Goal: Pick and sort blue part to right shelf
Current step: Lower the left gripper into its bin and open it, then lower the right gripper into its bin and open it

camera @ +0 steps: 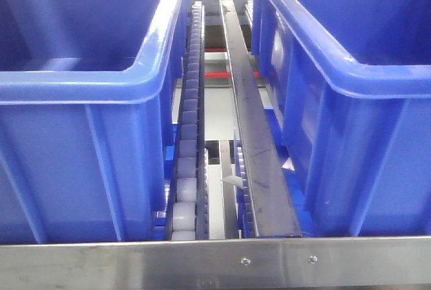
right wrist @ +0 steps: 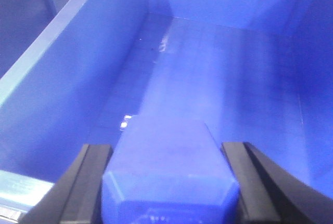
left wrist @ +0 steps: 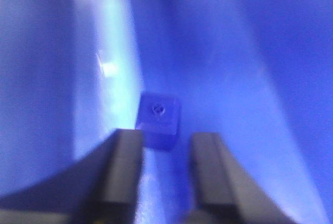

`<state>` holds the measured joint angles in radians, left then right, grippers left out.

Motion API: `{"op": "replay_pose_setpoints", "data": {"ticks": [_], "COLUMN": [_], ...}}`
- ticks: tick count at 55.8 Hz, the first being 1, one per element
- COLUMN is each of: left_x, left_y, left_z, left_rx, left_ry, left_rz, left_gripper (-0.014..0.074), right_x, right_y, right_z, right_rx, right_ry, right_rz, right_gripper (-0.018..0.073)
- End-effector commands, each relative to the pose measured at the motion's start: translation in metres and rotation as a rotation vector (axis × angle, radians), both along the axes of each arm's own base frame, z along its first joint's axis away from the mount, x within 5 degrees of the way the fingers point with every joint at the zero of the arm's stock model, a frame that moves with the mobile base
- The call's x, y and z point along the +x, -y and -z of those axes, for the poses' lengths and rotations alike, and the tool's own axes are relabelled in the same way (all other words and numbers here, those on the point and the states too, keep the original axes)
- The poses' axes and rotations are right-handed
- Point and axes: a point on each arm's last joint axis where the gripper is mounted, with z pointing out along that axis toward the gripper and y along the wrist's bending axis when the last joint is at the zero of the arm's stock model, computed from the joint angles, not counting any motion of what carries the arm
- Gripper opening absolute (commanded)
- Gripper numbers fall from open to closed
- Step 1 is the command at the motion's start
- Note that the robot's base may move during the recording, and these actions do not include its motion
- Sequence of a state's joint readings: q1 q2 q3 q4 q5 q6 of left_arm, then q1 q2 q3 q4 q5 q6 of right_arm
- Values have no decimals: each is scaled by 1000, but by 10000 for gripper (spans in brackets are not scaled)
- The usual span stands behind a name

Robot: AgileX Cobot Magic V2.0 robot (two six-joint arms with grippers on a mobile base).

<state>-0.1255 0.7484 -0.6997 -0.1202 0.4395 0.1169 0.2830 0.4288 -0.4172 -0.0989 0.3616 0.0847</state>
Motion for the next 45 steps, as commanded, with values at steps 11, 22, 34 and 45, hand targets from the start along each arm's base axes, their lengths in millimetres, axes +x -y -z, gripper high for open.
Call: {"op": "replay_pose_setpoints", "data": {"ticks": [11, 22, 34, 45], "left_x": [-53, -57, -57, -57], "left_y": [-6, -6, -6, -6], "left_z": [-21, -16, -16, -16], "left_rx": [-50, -56, -61, -65], "left_ry": [263, 252, 253, 251], "left_rz": [0, 2, 3, 3], "left_gripper": [126, 127, 127, 126], "right_x": [12, 54, 127, 204], "right_y": [-2, -9, -6, -6], "right_z": [-55, -101, -112, -79], "right_rx": [49, 73, 35, -31], "right_ry": [23, -151, -346, -485], "right_rz": [25, 100, 220, 248], "right_gripper": [237, 237, 237, 237]}}
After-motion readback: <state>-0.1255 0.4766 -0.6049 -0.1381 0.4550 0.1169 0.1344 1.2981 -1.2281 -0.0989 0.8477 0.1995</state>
